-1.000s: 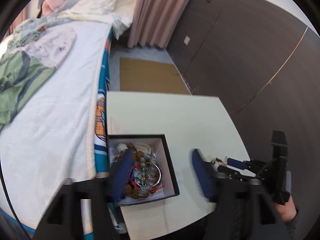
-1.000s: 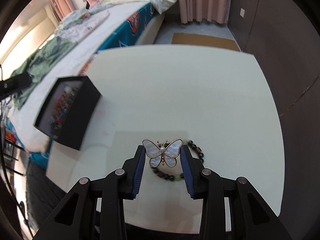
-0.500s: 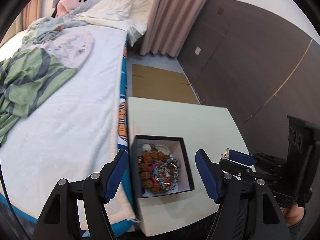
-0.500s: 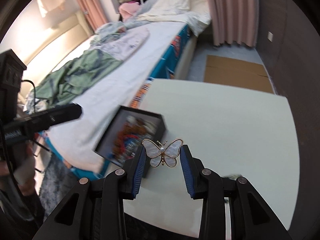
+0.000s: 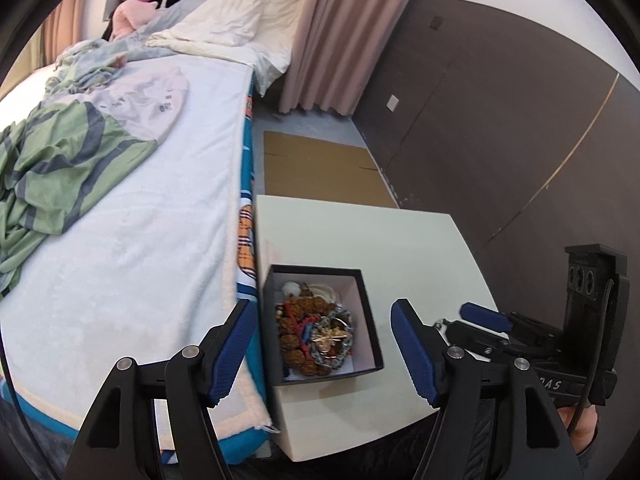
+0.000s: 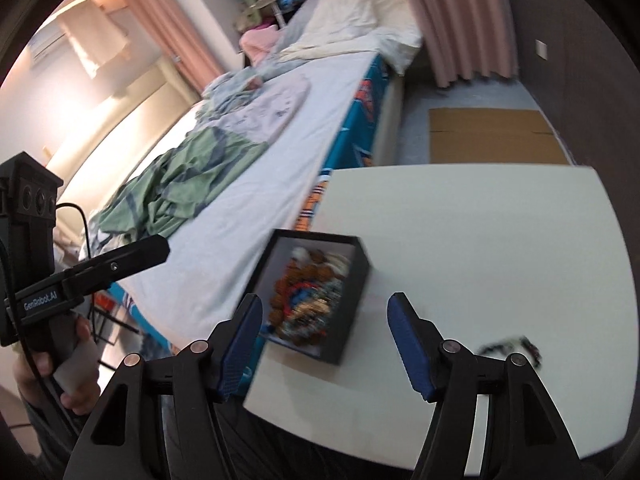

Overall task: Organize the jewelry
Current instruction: 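Carry the white butterfly charm into the black box and open the right tool, then grasp the dark bead bracelet with the left tool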

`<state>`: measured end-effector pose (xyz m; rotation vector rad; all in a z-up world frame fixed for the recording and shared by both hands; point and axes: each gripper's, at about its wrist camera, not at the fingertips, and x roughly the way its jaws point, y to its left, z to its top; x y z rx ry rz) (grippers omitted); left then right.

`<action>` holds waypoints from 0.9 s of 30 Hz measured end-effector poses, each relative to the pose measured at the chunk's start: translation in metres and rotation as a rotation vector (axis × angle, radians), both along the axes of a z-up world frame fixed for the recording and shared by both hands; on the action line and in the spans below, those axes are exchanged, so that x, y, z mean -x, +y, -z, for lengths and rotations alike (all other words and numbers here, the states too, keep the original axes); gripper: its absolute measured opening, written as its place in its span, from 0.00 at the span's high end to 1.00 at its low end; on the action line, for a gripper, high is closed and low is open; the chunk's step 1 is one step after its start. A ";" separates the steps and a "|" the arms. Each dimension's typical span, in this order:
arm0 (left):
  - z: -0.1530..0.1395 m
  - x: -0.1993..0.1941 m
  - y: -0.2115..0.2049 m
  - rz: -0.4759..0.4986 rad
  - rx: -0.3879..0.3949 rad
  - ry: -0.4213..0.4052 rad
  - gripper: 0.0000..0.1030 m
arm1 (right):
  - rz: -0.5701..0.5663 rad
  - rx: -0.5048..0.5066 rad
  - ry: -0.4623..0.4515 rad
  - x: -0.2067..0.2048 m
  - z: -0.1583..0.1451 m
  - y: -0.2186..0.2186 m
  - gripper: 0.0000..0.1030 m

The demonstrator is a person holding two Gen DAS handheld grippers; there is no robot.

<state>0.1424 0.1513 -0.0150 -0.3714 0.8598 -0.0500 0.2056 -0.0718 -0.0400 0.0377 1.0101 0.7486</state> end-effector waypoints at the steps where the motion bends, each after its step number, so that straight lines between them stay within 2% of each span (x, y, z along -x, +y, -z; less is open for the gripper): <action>1: 0.000 -0.001 -0.005 0.009 -0.001 0.002 0.31 | 0.017 0.003 0.001 0.000 0.000 -0.008 0.37; 11: 0.003 -0.014 -0.056 0.105 -0.025 0.016 0.31 | 0.173 0.007 0.014 0.002 0.000 -0.093 0.36; 20: 0.015 -0.030 -0.112 0.208 -0.062 0.053 0.31 | 0.283 0.008 0.041 0.004 0.012 -0.146 0.36; 27: 0.032 -0.051 -0.154 0.300 -0.116 0.104 0.31 | 0.316 0.013 0.048 0.006 0.020 -0.171 0.36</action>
